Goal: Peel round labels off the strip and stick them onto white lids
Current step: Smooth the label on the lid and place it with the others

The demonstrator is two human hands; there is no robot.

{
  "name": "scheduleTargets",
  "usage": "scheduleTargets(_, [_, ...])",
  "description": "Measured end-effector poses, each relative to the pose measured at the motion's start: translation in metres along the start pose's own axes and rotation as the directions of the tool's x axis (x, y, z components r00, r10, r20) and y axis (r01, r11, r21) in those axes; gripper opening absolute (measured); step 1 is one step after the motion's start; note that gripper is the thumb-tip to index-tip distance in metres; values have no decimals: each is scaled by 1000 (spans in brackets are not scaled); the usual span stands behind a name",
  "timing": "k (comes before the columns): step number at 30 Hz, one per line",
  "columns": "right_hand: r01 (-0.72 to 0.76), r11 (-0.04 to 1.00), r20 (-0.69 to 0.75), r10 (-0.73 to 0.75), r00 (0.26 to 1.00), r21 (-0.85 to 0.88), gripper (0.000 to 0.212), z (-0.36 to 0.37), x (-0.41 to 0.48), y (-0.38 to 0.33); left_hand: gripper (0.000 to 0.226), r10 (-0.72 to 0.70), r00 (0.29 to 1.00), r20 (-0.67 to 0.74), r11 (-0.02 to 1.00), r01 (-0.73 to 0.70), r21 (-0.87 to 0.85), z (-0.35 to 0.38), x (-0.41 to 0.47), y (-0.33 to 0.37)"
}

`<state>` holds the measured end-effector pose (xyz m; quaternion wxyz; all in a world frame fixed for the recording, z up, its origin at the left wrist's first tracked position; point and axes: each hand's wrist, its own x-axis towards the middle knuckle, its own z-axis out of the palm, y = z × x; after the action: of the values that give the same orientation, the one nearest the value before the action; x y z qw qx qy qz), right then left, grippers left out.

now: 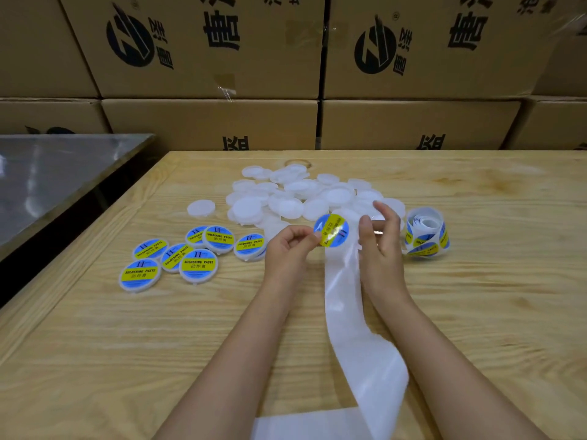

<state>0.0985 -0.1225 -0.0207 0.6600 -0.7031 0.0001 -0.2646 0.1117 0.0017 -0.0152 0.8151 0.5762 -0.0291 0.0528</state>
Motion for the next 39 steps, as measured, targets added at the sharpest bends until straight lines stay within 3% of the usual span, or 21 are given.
scheduleTargets(2, [15,997,42,-12,999,-80,5,0,-1,-2,7,-19,1000,-23,997,18,-79,-1,0,1])
scheduleTargets(4, [19,992,109,-5,994,-126,7,3,-5,-5,8,-26,1000,9,992,27,-122,-1,-1,1])
scheduleTargets(8, [-92,995,152,96,984,-32,4,8,-9,-8,14,-2,995,101,991,15,-133,-1,-4,-1])
scheduleTargets(12, [-228,970,119,218,969,86,13,5,-6,-8,17,45,991,126,995,-34,-92,-1,-3,-2])
scheduleTargets(21, [-289,951,98,279,955,112,12,6,-6,-6,9,76,990,120,997,-79,18,-3,-4,-4])
scheduleTargets(24, [-244,969,65,243,968,22,11,8,-6,-5,13,107,984,143,987,-122,100,-1,-6,-4])
scheduleTargets(27, [-169,979,-1,170,985,-110,17,9,-5,-2,22,132,990,51,957,-141,255,2,-8,-9])
scheduleTargets(29, [-135,979,-41,130,991,-155,16,6,-3,-2,27,211,977,-35,860,-168,482,-2,-5,-12])
scheduleTargets(30, [-105,978,-55,96,994,-183,14,5,-1,-2,31,285,958,-30,743,-201,639,-7,-2,-12])
scheduleTargets(32, [-31,974,-57,19,998,-225,11,3,0,-3,40,342,936,88,401,-229,887,-17,7,-16])
scheduleTargets(33, [-2,973,-45,-9,999,-230,11,3,0,-4,44,298,946,128,245,-205,948,-20,9,-18])
scheduleTargets(35, [26,980,-7,-28,1000,-198,14,3,-1,-7,46,214,964,160,33,-171,985,-22,9,-20])
scheduleTargets(37, [-13,999,69,16,997,-40,14,4,-4,-11,39,204,956,210,-83,-197,977,-20,8,-23])
scheduleTargets(39, [-93,986,198,64,978,141,14,6,-5,-14,35,244,939,243,-100,-224,969,-18,7,-23])
